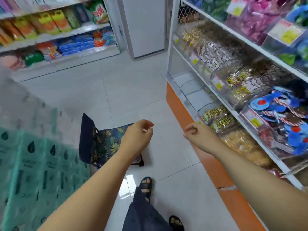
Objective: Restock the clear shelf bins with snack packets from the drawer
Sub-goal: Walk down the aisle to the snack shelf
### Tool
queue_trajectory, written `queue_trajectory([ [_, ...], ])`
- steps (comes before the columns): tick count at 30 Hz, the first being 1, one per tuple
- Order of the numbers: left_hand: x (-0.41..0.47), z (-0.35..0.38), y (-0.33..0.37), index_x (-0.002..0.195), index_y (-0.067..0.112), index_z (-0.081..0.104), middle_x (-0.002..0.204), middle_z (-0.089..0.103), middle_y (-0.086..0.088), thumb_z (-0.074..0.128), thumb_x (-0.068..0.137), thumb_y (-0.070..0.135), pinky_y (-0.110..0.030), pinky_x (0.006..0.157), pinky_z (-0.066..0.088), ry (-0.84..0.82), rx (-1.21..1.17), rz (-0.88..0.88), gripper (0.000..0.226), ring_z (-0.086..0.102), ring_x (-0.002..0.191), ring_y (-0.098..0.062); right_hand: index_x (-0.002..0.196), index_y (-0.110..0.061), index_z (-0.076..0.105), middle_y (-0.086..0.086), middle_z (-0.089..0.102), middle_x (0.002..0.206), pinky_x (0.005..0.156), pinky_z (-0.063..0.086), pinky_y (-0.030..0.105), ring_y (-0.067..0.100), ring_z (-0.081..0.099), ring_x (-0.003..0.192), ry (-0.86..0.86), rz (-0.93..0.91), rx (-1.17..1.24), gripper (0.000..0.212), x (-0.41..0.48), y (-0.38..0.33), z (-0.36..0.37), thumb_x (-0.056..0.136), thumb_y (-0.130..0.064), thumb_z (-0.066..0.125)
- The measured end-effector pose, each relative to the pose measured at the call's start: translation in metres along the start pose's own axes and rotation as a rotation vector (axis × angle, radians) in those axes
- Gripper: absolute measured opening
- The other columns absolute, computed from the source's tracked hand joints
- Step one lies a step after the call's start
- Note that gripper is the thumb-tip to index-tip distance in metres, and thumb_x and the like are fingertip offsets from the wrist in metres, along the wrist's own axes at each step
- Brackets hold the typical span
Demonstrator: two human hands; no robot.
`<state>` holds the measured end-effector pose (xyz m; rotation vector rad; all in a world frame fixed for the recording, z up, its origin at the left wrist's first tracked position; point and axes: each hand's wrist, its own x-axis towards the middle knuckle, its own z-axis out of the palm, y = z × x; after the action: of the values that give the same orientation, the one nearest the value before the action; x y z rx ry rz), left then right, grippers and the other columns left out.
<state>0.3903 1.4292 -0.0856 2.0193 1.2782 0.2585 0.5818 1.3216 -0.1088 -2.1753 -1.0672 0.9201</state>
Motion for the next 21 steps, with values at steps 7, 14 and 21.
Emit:
queue_trajectory([
  [7, 0.156, 0.008, 0.016, 0.11, 0.026, 0.062, 0.103, 0.063, 0.012, 0.05, 0.094, 0.023, -0.026, 0.079, 0.047, -0.229, 0.063, 0.119, 0.02, 0.06, 0.089, -0.009, 0.113, -0.015, 0.062, -0.003, 0.059, 0.096, 0.06, 0.037, 0.009, 0.013, 0.055, 0.088, 0.095, 0.202, 0.097, 0.025, 0.106, -0.007, -0.011, 0.09, -0.025, 0.062],
  [14, 0.279, 0.031, 0.06, 0.106, 0.025, 0.064, 0.099, 0.063, 0.01, 0.051, 0.091, 0.02, -0.028, 0.08, 0.05, -0.392, 0.115, 0.223, 0.02, 0.061, 0.087, -0.012, 0.108, -0.009, 0.065, 0.001, 0.067, 0.099, 0.066, 0.041, 0.016, 0.009, 0.059, 0.091, 0.242, 0.337, 0.13, 0.021, 0.178, 0.003, -0.042, 0.089, -0.017, 0.06],
  [21, 0.366, 0.054, 0.092, 0.106, 0.024, 0.063, 0.102, 0.064, 0.01, 0.05, 0.091, 0.02, -0.031, 0.084, 0.05, -0.477, 0.177, 0.306, 0.02, 0.06, 0.088, -0.014, 0.089, -0.025, 0.061, -0.018, 0.055, 0.071, 0.056, 0.039, 0.017, 0.005, 0.055, 0.069, 0.297, 0.445, 0.179, 0.005, 0.239, 0.019, -0.065, 0.087, -0.02, 0.06],
])
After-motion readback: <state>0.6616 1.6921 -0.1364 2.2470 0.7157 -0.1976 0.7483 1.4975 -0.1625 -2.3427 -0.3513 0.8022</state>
